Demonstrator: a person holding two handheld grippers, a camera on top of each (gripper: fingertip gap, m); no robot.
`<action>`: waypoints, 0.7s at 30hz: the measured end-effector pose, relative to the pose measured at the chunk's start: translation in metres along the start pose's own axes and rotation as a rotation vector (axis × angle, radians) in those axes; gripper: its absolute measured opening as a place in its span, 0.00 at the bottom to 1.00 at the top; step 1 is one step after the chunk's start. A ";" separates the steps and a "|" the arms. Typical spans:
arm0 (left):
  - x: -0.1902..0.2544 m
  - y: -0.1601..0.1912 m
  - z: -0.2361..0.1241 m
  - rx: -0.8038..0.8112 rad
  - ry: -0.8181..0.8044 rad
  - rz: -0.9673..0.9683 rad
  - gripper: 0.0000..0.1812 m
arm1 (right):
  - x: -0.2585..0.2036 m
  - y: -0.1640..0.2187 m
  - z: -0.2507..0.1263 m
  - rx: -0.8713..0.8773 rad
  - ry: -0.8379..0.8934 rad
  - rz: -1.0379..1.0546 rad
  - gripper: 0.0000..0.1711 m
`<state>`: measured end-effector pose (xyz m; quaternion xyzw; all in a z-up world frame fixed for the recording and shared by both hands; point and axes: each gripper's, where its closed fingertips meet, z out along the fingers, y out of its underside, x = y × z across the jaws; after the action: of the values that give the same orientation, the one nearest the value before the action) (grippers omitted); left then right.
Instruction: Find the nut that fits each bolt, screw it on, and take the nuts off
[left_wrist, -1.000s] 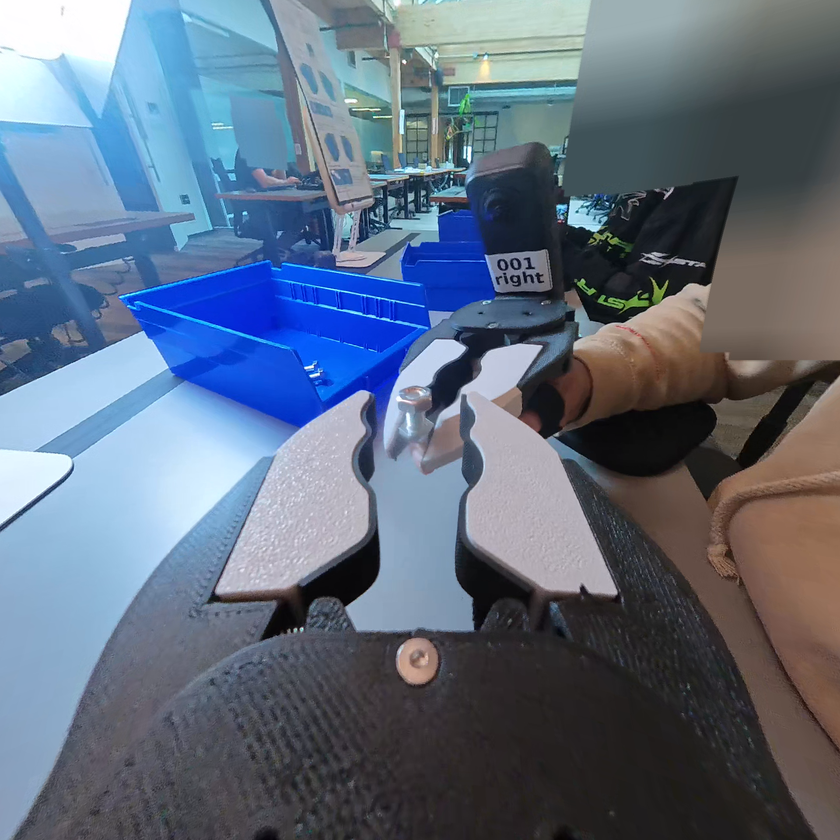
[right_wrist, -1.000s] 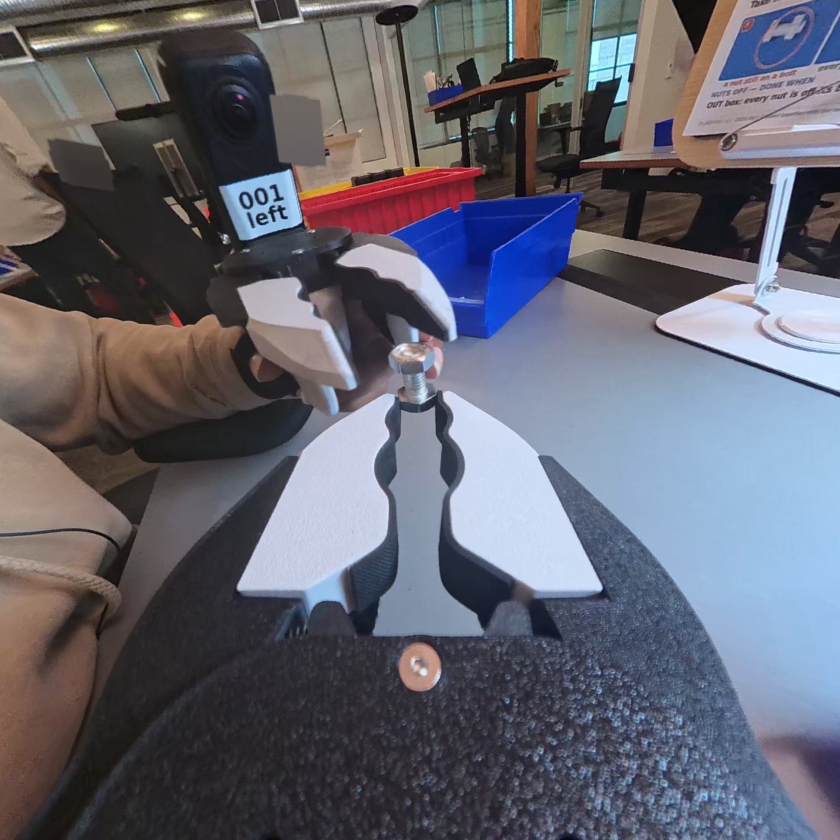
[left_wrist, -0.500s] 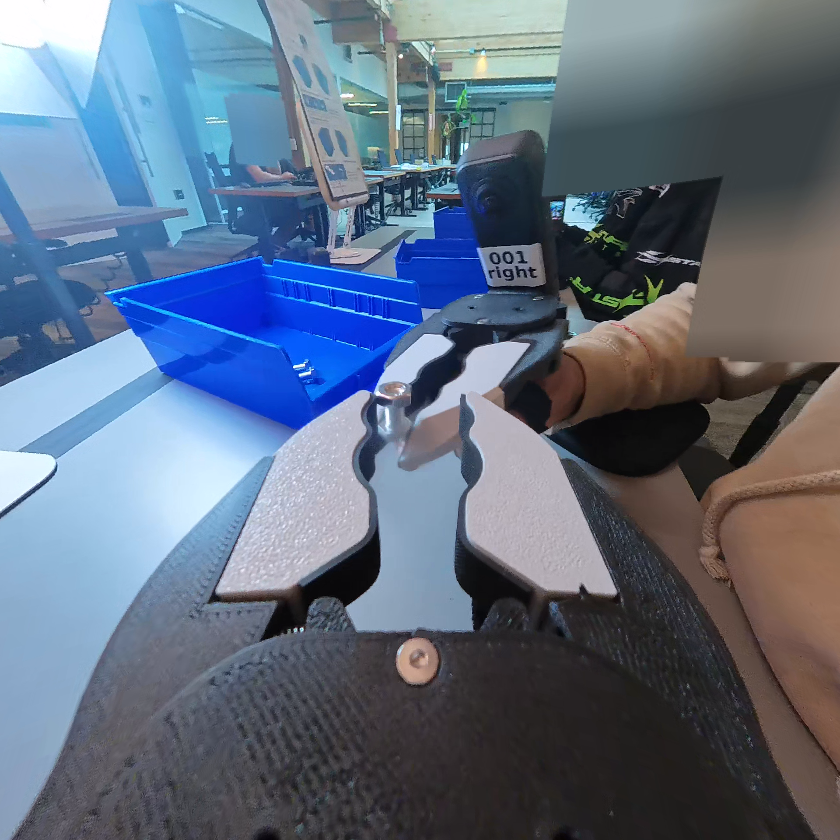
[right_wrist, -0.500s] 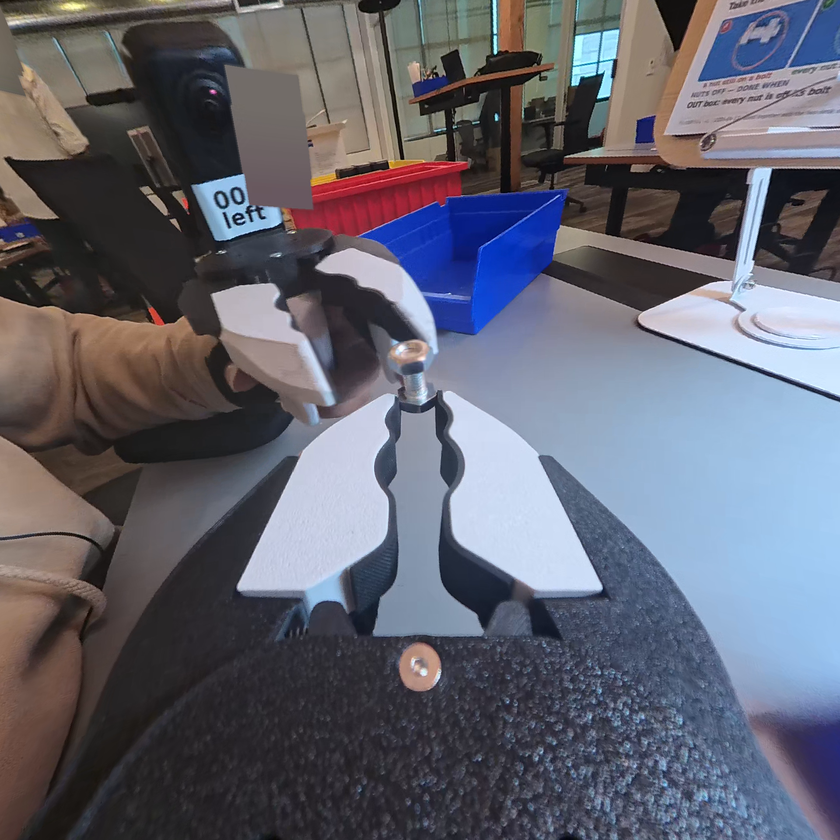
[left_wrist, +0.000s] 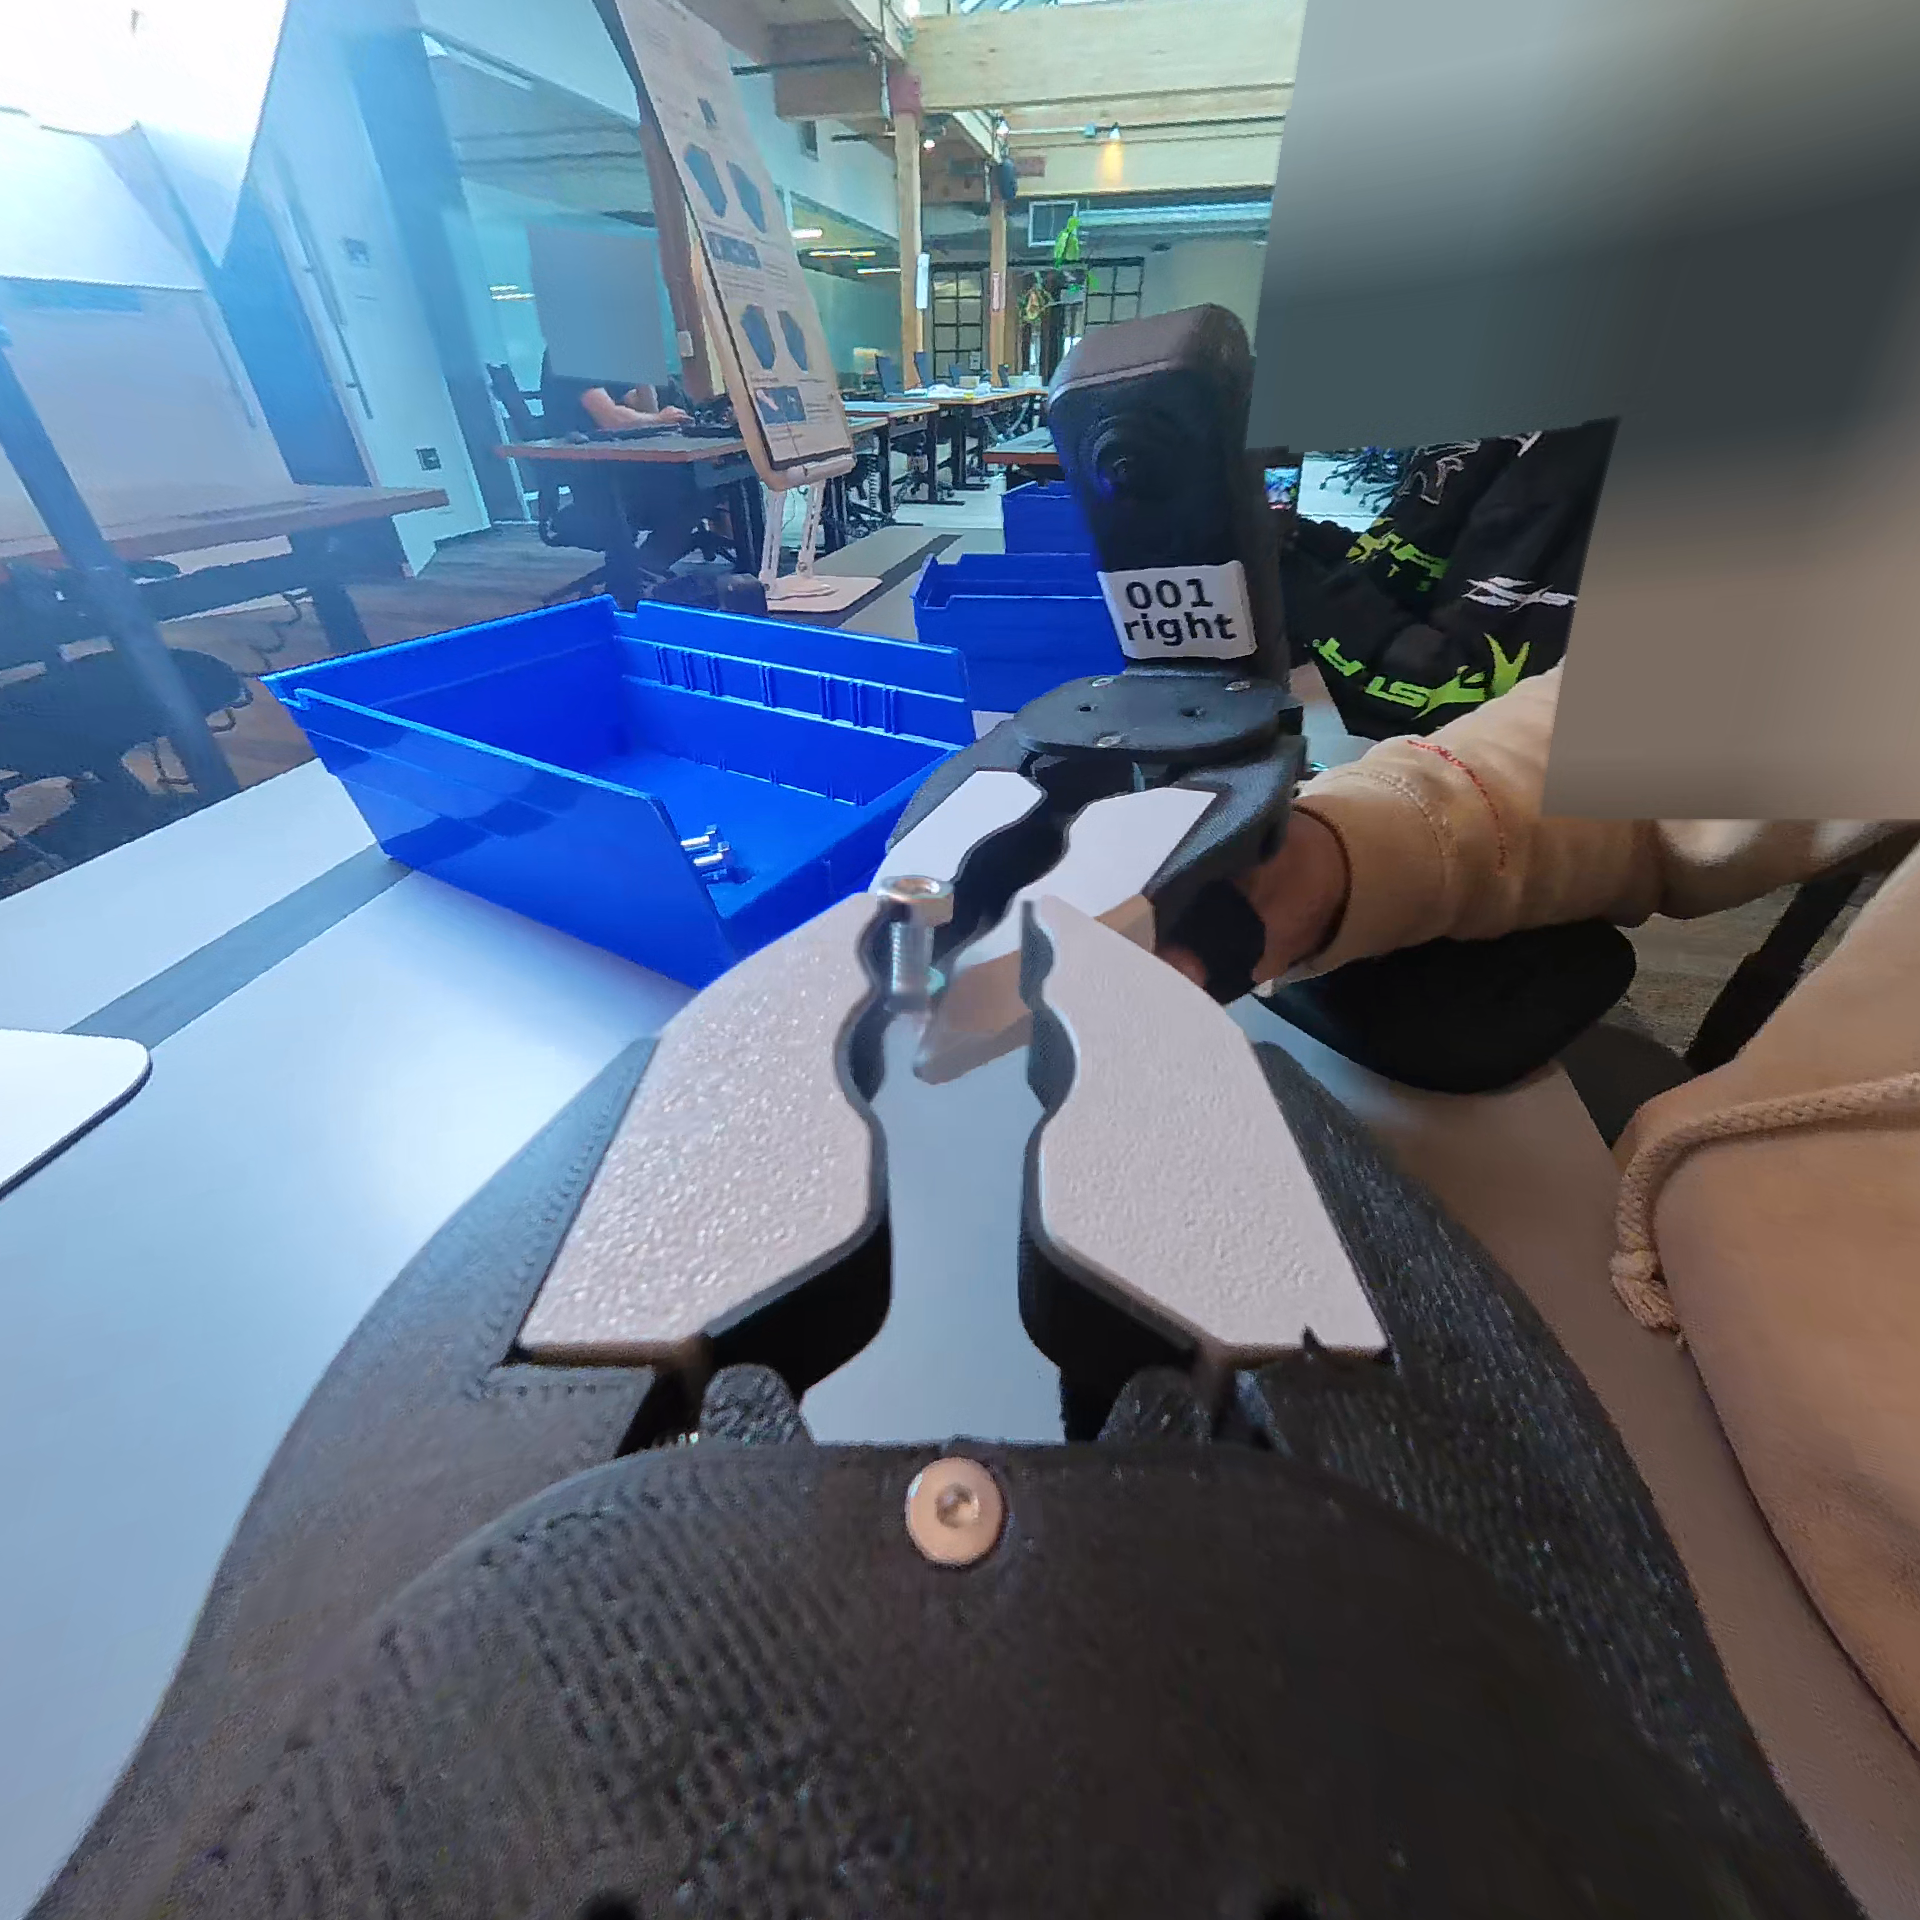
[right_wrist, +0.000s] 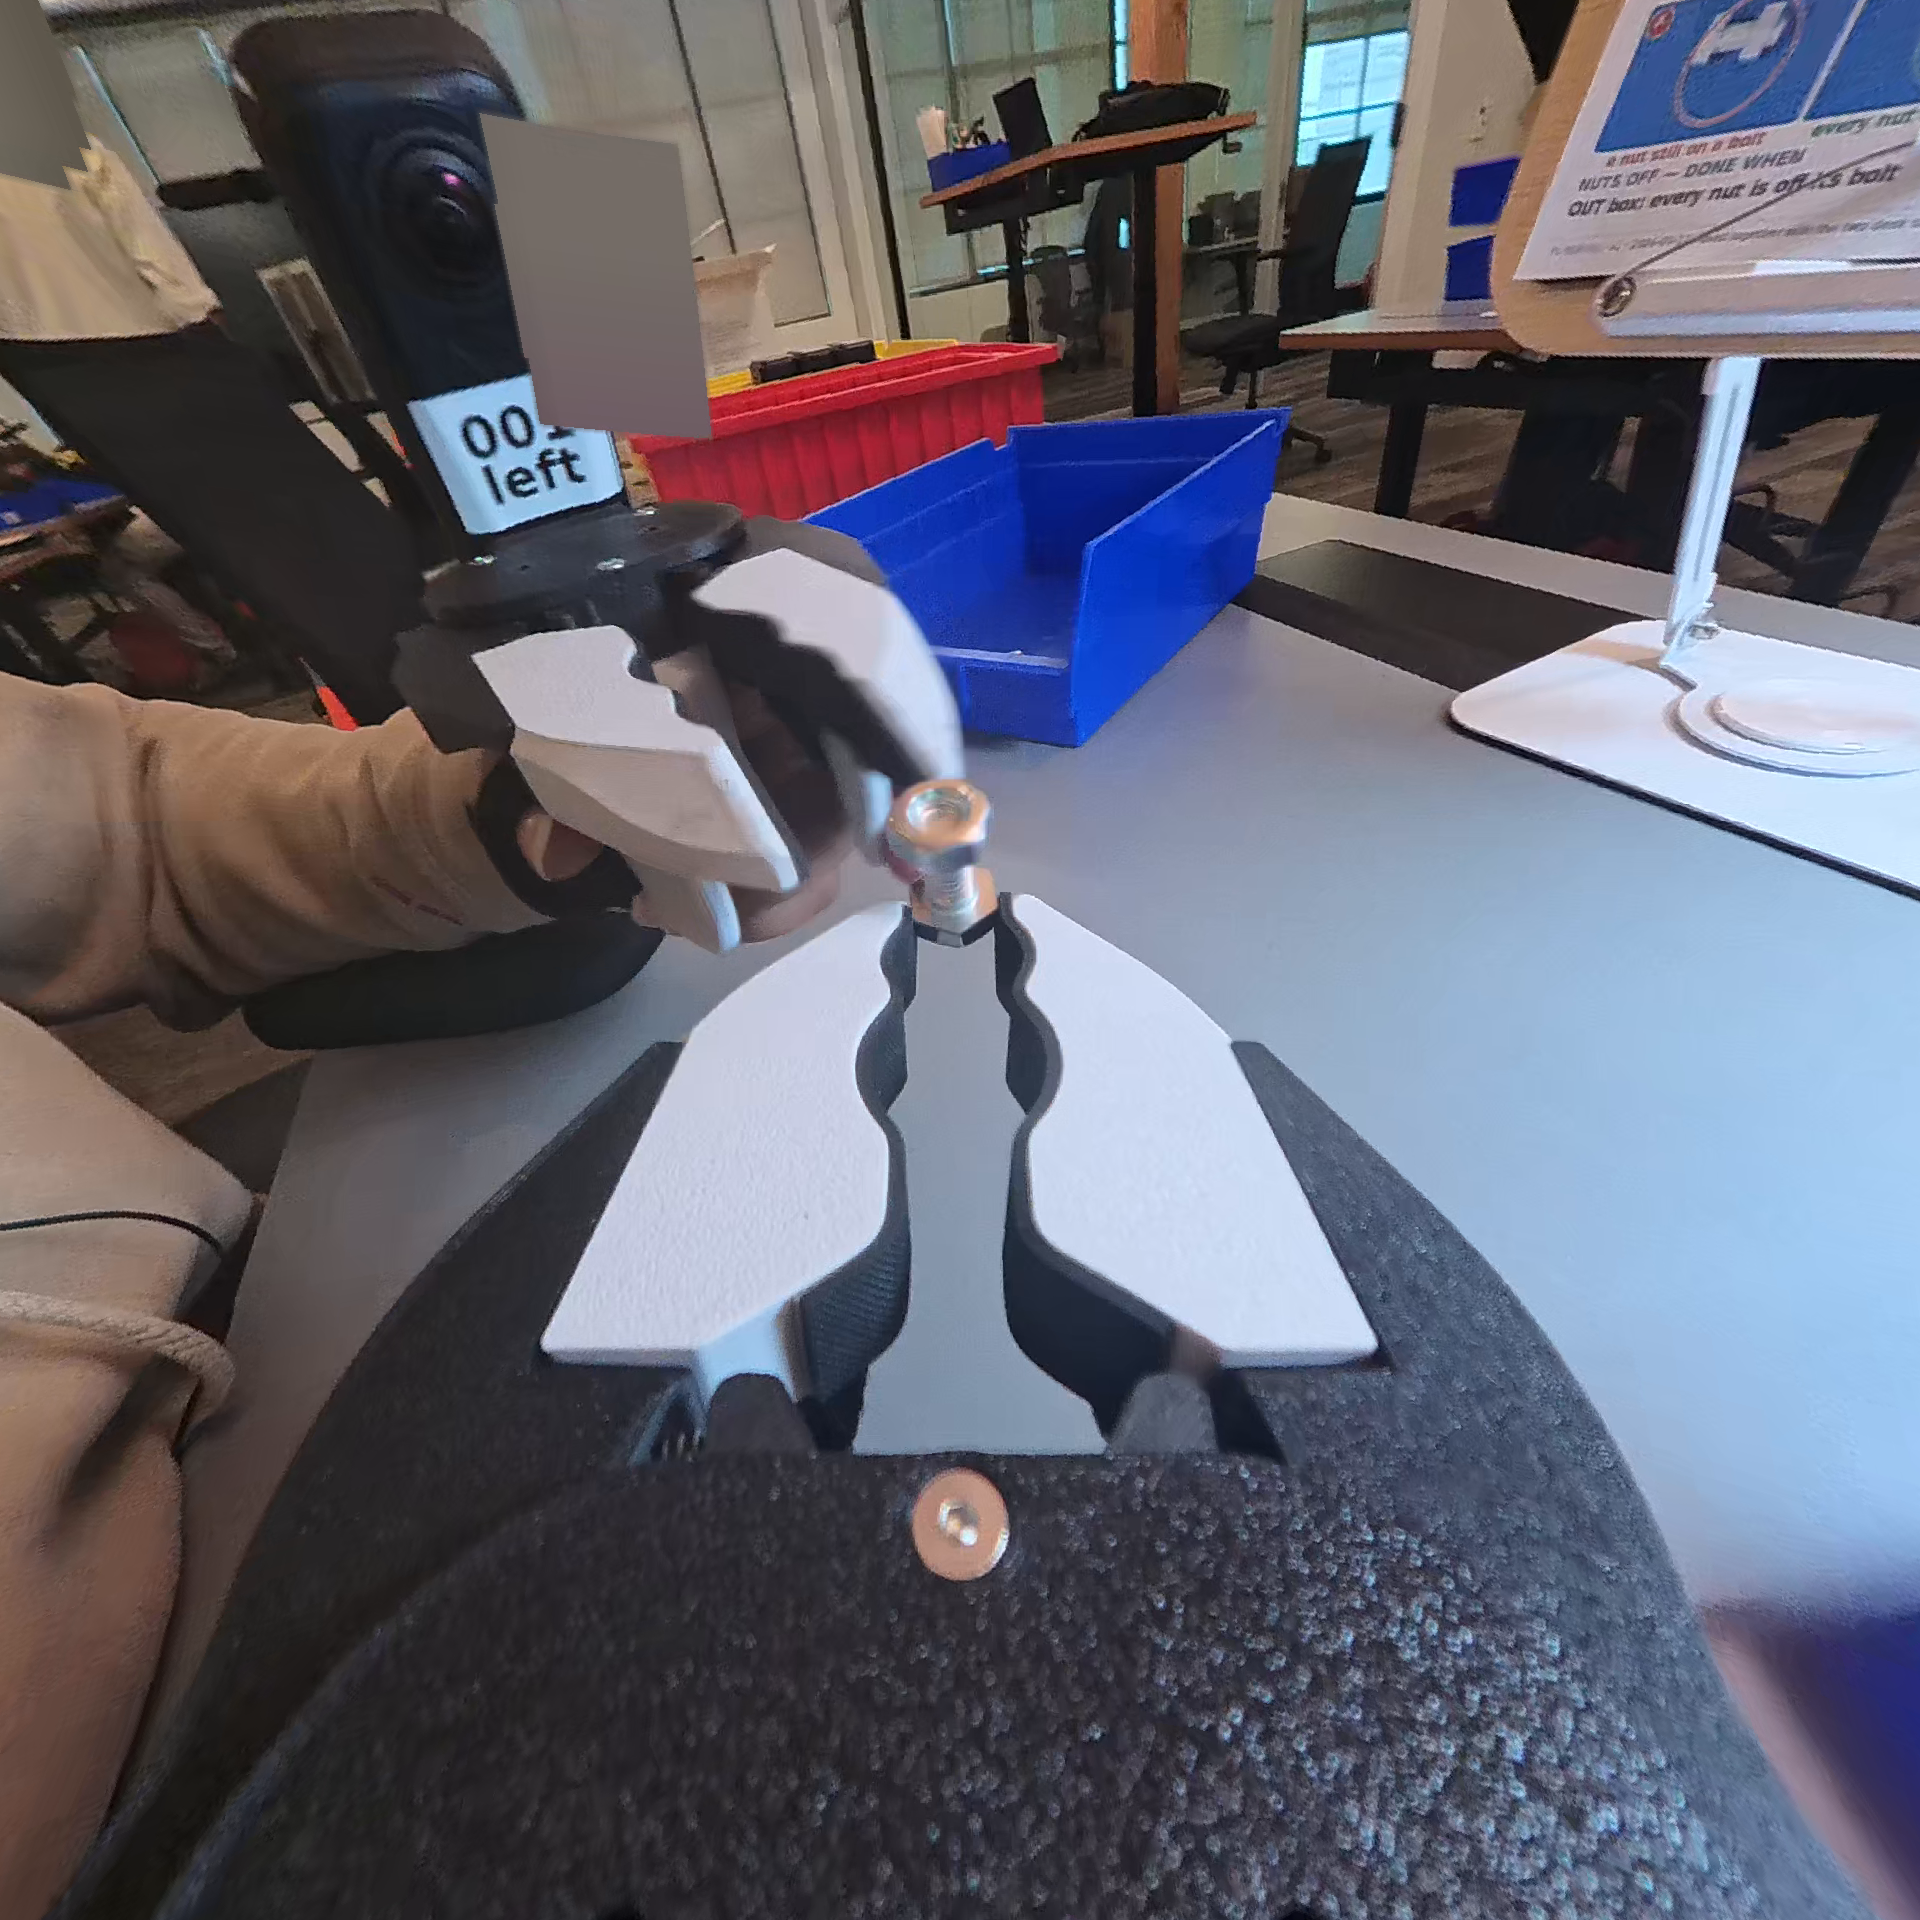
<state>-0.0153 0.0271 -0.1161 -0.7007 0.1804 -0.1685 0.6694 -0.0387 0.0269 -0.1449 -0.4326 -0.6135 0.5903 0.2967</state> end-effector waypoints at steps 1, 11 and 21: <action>0.003 -0.002 -0.002 0.005 0.026 -0.003 0.05 | 0.003 0.000 -0.001 0.002 0.011 0.007 0.08; -0.010 0.003 0.000 -0.004 -0.052 -0.001 0.18 | 0.001 0.010 0.001 -0.074 0.000 0.007 0.08; 0.000 -0.001 -0.006 -0.004 0.021 0.025 0.06 | 0.012 0.010 -0.004 -0.088 0.033 0.030 0.08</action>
<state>-0.0184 0.0215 -0.1144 -0.6979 0.1962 -0.1670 0.6682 -0.0391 0.0384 -0.1558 -0.4641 -0.6274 0.5599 0.2783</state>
